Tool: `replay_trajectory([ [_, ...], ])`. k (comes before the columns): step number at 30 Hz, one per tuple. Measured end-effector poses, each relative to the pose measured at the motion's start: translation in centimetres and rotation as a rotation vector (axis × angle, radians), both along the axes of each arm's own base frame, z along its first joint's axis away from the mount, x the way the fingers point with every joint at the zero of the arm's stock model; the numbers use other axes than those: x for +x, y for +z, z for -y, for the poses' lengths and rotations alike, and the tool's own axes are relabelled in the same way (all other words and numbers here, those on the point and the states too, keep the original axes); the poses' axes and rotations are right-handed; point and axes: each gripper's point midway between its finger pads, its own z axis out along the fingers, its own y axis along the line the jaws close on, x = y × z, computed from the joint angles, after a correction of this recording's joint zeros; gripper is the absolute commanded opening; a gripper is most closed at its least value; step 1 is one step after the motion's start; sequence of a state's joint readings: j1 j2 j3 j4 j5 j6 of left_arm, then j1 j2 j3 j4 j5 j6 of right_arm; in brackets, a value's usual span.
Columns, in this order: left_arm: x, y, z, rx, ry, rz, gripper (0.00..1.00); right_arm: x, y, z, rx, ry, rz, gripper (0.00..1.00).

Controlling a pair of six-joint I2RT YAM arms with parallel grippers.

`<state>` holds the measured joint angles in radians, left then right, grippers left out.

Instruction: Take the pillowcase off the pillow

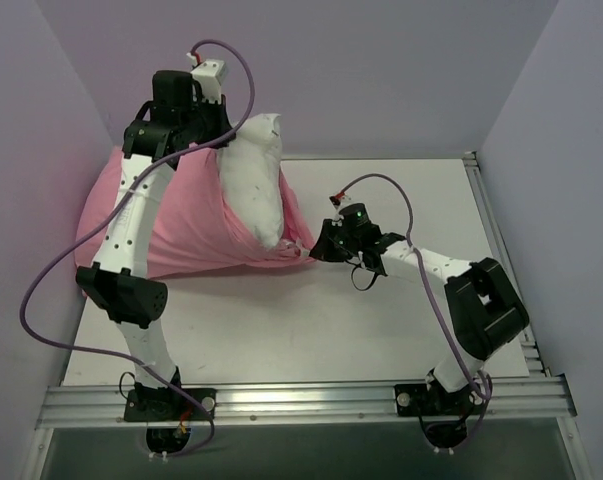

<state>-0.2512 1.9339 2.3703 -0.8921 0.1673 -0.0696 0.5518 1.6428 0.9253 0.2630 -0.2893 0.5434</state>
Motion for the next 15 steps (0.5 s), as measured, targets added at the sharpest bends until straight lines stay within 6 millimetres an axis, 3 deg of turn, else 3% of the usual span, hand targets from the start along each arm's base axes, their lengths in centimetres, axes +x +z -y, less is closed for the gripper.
replay_trajectory([
  [1,-0.7,-0.2,0.2,-0.016,-0.013,-0.014,0.02,0.0,0.3,0.1,-0.01,0.011,0.004,0.04],
  [2,-1.3,-0.5,0.6,-0.034,-0.026,-0.026,0.02,0.2,0.9,0.3,-0.018,0.017,0.012,0.25],
  [5,-2.6,-0.9,1.8,-0.058,-0.059,-0.04,0.02,0.7,4.1,1.1,-0.033,0.034,0.054,0.67],
  [8,-3.3,-1.4,3.6,-0.054,-0.094,-0.044,0.02,1.5,10.8,1.3,-0.008,0.05,0.175,0.83],
  [12,-3.9,-2.2,5.5,-0.046,-0.131,-0.062,0.02,0.4,20.2,0.8,0.08,0.073,0.367,0.89],
  [15,-3.9,-2.3,6.0,-0.048,-0.14,-0.063,0.02,-1.9,23.4,-0.4,0.143,0.12,0.434,0.93],
])
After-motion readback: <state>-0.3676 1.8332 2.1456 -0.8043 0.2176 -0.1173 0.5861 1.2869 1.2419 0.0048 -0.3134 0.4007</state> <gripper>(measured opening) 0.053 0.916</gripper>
